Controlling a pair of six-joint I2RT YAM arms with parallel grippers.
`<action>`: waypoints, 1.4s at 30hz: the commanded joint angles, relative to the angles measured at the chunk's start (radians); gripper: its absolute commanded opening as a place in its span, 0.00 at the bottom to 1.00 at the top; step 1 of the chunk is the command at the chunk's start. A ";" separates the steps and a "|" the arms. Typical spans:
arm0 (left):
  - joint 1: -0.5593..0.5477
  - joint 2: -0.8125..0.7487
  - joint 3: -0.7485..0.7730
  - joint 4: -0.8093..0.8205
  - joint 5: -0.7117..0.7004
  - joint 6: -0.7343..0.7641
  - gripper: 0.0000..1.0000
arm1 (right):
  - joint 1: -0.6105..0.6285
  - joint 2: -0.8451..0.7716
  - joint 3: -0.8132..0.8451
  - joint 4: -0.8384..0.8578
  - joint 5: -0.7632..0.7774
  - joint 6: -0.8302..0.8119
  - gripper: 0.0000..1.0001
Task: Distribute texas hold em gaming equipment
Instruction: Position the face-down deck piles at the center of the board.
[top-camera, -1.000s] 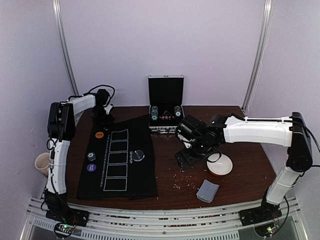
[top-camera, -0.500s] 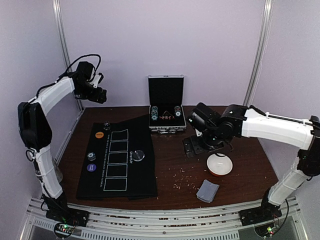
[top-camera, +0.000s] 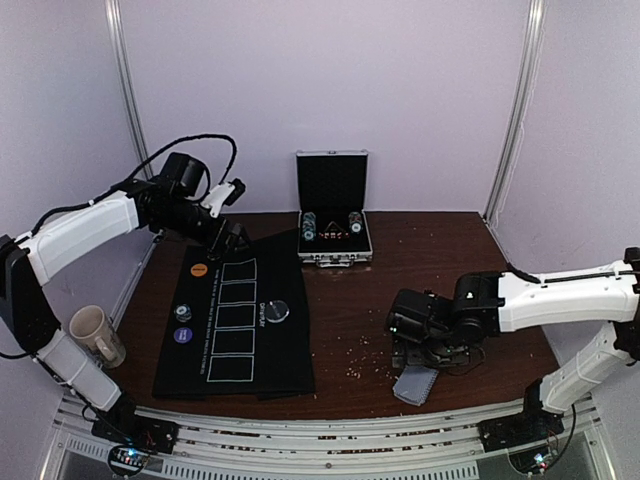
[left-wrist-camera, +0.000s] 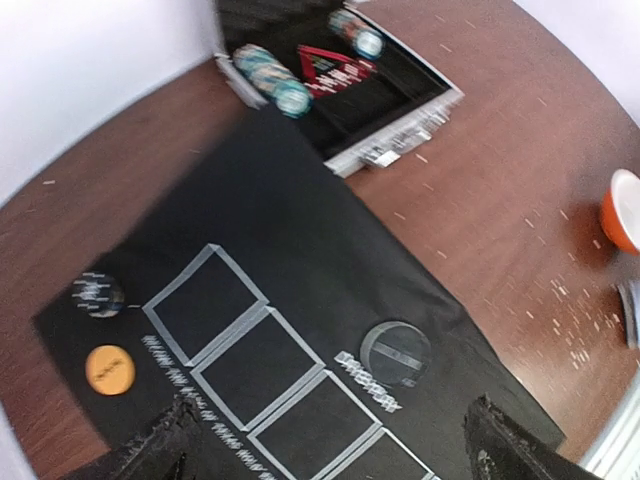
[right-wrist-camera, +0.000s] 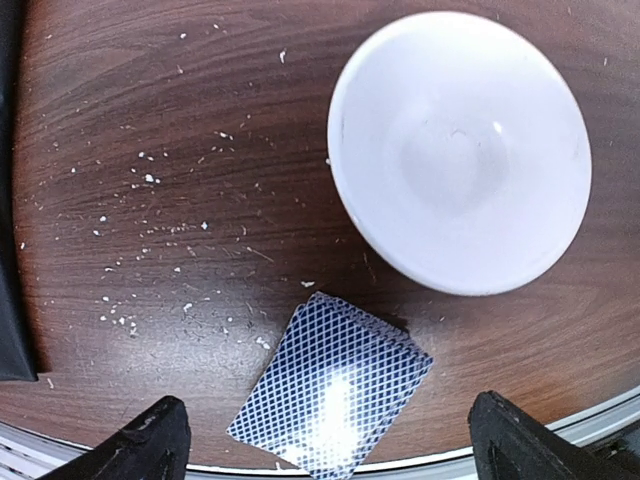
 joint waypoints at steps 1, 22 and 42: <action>-0.021 -0.026 -0.066 0.101 0.063 -0.014 0.94 | 0.019 0.020 -0.040 0.044 -0.009 0.145 1.00; -0.035 -0.002 -0.083 0.132 0.093 -0.013 0.95 | 0.018 0.078 -0.156 0.168 -0.019 0.255 1.00; -0.037 0.012 -0.077 0.132 0.098 -0.006 0.95 | 0.018 0.188 -0.170 0.235 -0.089 0.155 0.97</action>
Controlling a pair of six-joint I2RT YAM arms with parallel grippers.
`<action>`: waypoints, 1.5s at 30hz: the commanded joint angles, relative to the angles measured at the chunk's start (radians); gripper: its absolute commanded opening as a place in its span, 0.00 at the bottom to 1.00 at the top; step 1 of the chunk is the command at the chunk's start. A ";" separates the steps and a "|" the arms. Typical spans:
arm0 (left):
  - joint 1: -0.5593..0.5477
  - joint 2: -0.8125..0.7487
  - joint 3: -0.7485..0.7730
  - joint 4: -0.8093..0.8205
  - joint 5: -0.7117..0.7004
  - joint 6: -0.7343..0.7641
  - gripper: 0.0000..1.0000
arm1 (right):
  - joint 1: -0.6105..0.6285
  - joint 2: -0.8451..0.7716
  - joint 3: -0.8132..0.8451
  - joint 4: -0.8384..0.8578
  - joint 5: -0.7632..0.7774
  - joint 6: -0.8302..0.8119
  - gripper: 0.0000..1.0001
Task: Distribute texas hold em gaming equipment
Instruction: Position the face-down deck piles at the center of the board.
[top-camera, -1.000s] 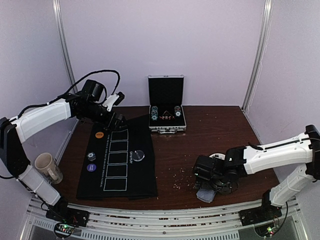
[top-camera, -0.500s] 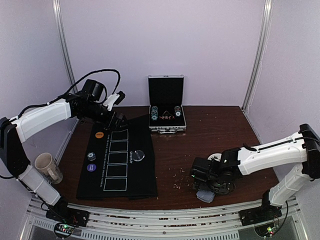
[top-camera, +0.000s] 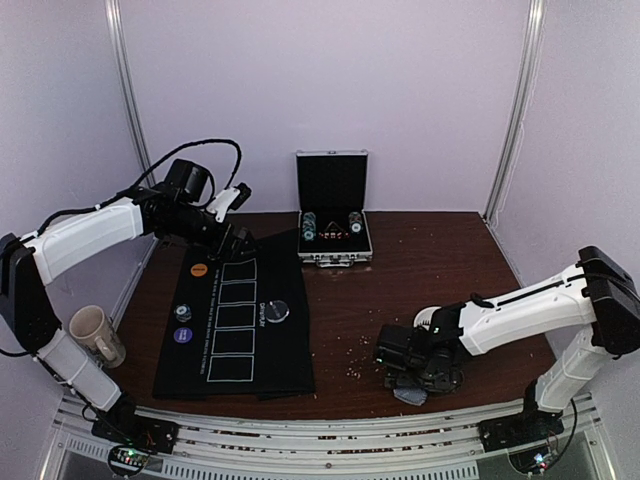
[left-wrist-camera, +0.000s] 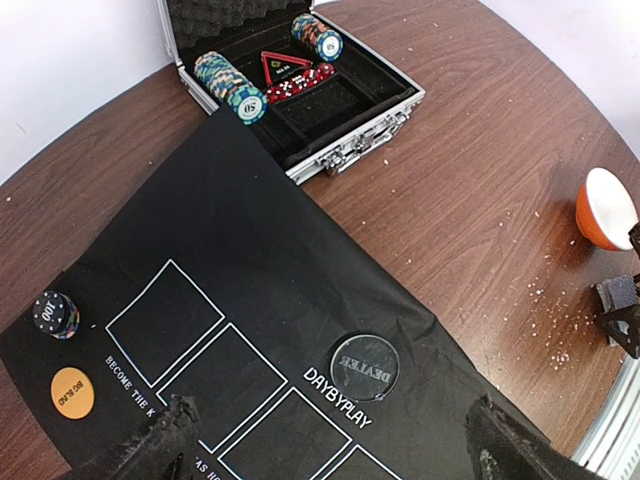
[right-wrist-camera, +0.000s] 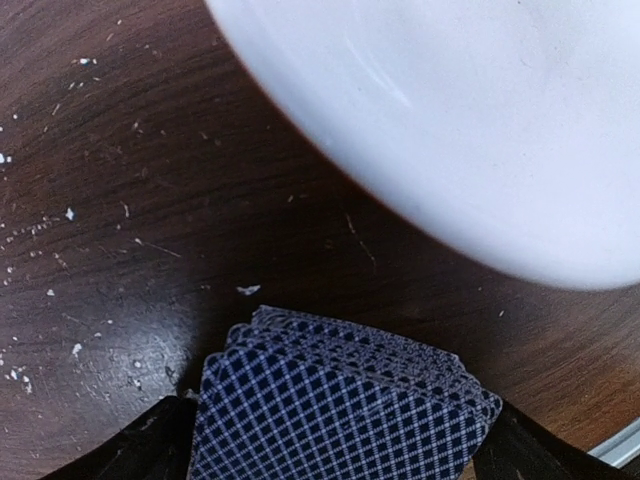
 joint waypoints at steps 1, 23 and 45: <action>-0.005 0.007 -0.001 0.035 0.013 0.004 0.95 | 0.006 0.014 -0.013 0.042 -0.040 -0.045 0.94; -0.006 -0.085 -0.042 0.062 0.017 0.017 0.96 | 0.019 0.566 0.635 -0.094 -0.218 -0.925 0.57; -0.064 -0.187 -0.136 0.226 0.215 0.196 0.98 | 0.019 0.316 0.647 -0.042 -0.134 -1.113 1.00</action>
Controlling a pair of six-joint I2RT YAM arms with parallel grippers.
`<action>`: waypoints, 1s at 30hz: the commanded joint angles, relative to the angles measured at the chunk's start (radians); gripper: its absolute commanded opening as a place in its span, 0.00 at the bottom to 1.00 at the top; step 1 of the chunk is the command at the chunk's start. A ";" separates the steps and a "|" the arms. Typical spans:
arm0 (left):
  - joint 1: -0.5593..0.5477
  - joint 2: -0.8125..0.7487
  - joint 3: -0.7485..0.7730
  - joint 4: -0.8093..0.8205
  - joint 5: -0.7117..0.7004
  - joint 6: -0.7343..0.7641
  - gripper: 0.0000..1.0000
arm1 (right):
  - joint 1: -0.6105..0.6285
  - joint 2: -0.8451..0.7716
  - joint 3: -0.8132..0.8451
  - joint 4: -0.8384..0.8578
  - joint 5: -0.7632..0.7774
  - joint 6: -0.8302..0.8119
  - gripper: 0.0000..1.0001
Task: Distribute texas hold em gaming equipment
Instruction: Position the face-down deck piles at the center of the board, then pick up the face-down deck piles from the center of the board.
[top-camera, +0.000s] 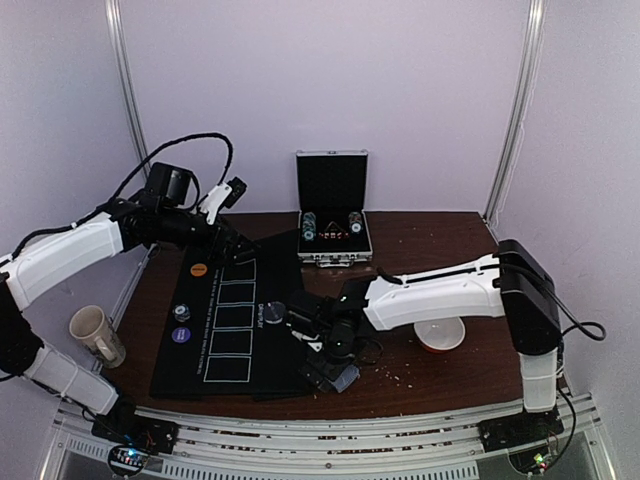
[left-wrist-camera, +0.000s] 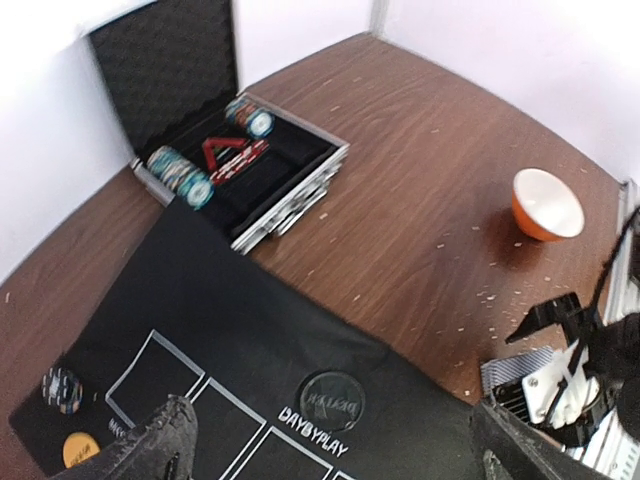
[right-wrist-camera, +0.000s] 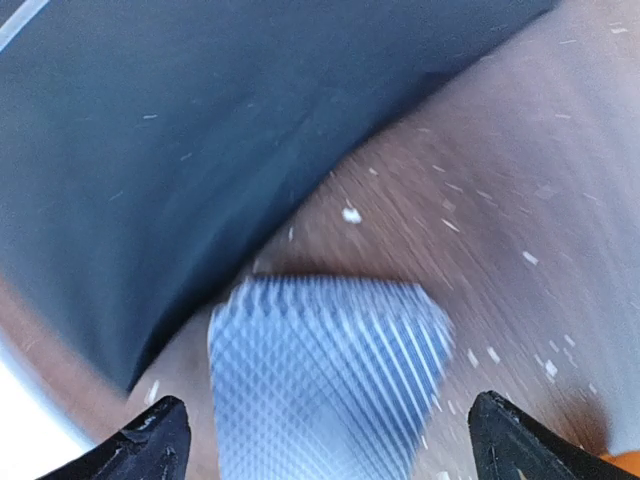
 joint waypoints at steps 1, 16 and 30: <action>-0.067 -0.019 -0.004 0.089 0.106 0.131 0.98 | 0.002 -0.182 -0.070 0.035 0.031 -0.002 1.00; -0.479 0.139 -0.136 0.084 0.014 0.493 0.96 | -0.263 -0.601 -0.460 0.330 -0.181 0.249 1.00; -0.574 0.492 0.037 0.065 0.003 0.754 0.98 | -0.334 -0.596 -0.545 0.330 -0.193 0.285 1.00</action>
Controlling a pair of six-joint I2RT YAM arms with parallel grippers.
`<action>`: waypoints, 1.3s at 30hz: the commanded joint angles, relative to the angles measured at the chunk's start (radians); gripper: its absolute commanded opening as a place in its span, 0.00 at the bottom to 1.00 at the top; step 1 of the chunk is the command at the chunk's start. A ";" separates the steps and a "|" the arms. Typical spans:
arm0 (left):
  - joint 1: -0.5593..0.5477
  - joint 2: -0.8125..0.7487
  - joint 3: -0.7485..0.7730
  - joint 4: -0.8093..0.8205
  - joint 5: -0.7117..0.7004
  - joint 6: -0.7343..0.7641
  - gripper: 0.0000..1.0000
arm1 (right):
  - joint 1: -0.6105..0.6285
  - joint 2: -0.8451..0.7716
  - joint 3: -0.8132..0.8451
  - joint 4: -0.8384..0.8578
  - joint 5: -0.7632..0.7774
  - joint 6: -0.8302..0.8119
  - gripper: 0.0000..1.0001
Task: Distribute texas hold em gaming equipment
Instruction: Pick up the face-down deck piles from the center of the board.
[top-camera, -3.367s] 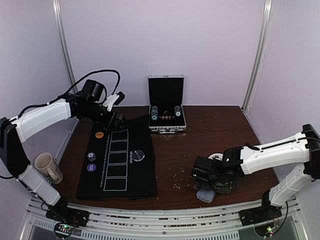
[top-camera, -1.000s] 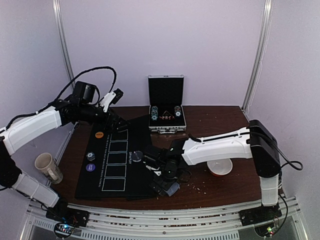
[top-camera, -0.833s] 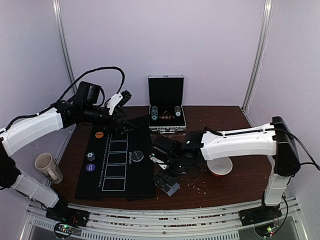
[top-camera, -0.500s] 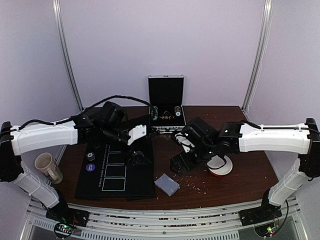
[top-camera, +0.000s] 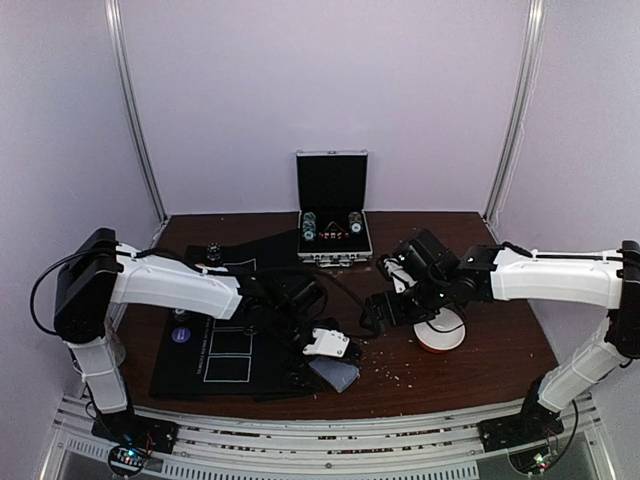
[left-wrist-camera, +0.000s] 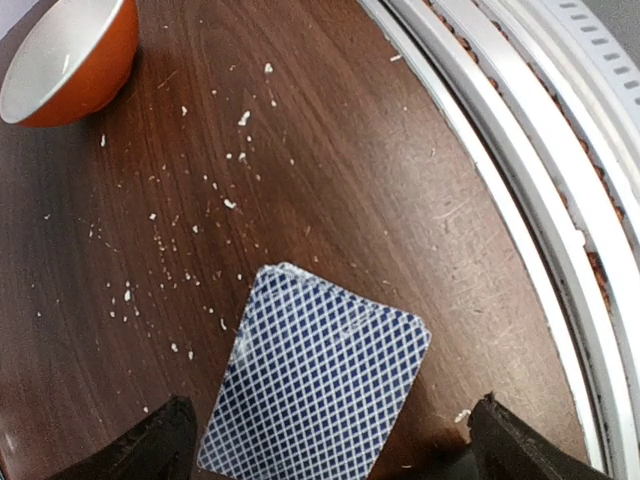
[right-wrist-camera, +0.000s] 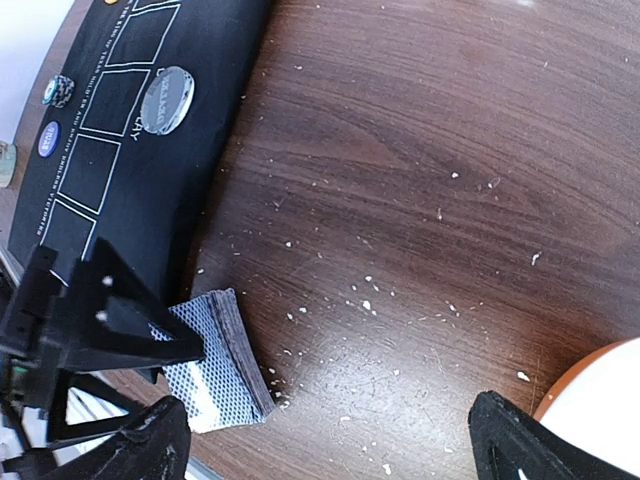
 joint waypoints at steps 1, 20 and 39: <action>0.005 0.036 0.045 0.023 0.007 0.080 0.98 | -0.004 -0.004 -0.030 0.010 -0.003 0.016 1.00; 0.017 0.018 0.064 0.032 0.070 0.090 0.98 | -0.014 -0.022 -0.068 0.022 -0.012 -0.039 1.00; 0.304 -0.308 -0.151 0.229 -0.026 -0.598 0.98 | 0.291 0.203 0.035 0.080 0.165 -0.181 1.00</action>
